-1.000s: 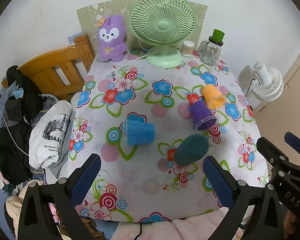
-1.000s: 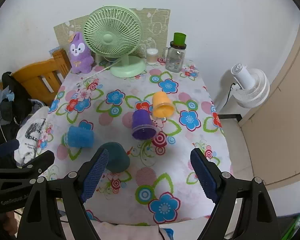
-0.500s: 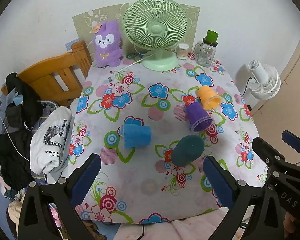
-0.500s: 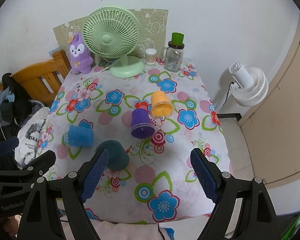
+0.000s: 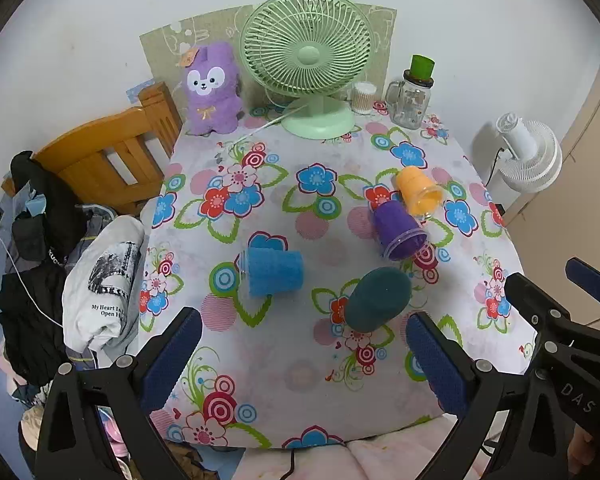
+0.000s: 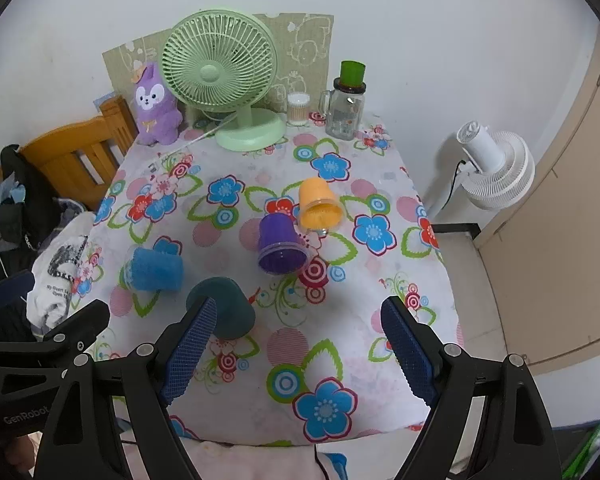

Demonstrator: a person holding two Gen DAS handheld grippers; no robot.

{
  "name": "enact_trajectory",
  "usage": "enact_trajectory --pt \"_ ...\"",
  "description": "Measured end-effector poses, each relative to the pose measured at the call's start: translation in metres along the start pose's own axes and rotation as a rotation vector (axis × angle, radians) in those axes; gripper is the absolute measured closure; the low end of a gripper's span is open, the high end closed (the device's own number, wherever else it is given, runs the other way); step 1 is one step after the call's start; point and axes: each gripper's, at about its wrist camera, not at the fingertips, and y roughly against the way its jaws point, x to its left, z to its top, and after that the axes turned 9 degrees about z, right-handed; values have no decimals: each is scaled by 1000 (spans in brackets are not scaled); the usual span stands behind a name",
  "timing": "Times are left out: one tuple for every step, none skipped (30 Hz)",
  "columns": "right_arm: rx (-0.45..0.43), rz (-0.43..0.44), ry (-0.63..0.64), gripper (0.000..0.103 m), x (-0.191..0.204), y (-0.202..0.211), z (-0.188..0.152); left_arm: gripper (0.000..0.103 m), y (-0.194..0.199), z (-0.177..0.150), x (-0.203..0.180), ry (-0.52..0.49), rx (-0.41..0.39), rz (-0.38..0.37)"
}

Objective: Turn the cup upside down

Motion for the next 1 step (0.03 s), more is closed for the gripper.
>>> enact_trajectory --pt "2 0 -1 17 0 -1 0 0 -1 0 0 -1 3 -1"
